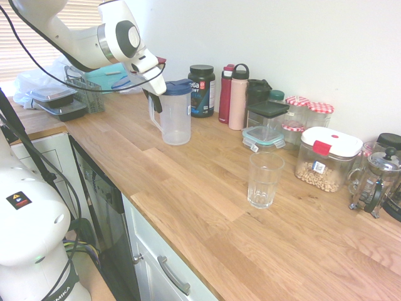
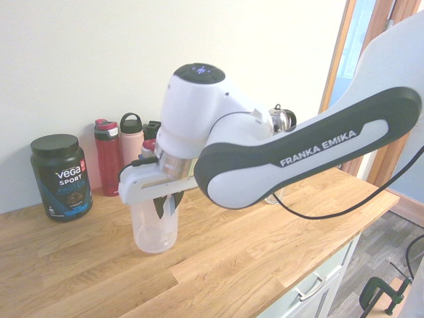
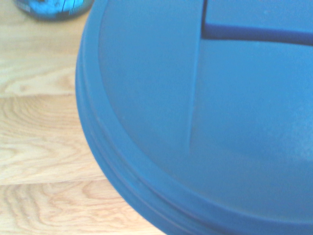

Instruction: Pour me some water

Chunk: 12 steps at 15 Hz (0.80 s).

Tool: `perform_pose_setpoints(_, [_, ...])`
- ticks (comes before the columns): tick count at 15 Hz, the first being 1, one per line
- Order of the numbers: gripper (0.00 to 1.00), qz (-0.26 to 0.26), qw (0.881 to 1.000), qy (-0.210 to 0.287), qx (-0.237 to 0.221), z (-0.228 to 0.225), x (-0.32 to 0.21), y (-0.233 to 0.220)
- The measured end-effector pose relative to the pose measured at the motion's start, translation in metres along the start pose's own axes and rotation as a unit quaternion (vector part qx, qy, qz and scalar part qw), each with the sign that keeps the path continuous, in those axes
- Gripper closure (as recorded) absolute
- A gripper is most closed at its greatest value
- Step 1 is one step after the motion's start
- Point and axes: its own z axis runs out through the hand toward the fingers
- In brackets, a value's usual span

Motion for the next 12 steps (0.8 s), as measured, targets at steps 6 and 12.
perform_pose_setpoints(6, [1.00,-0.080,0.996,-0.034,-0.015,-0.082,0.076,0.098])
perform_pose_setpoints(12, [1.00,-0.164,0.983,-0.083,-0.011,-0.112,0.176,0.222])
